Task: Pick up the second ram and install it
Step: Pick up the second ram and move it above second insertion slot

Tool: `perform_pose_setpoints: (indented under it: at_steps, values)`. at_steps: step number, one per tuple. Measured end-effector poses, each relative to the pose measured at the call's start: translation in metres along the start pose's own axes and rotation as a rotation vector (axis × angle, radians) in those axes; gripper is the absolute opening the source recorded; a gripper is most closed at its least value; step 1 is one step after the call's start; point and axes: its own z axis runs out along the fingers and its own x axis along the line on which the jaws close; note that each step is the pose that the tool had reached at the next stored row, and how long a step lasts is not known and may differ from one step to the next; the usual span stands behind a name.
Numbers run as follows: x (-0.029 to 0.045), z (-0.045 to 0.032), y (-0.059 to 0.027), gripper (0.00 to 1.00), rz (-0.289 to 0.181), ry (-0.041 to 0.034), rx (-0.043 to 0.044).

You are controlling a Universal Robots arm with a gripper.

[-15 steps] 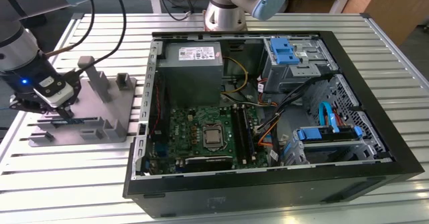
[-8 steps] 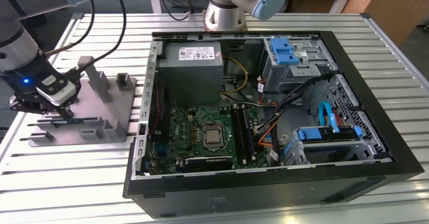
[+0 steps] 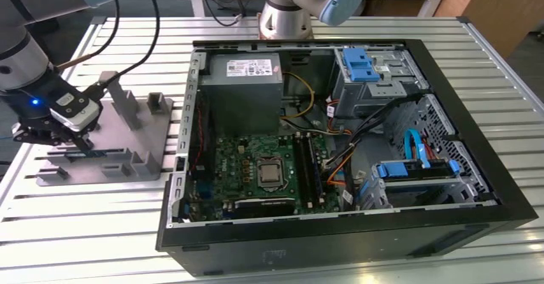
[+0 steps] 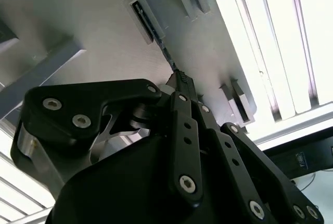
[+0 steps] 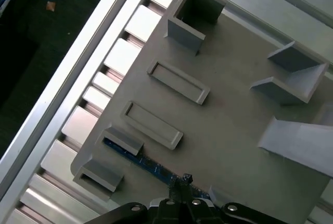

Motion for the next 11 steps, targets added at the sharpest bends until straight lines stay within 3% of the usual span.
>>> perform_pose_setpoints:
  at_steps: [11]
  values:
    - [0.0,0.0,0.0,0.1,-0.088,0.0017,0.0006]
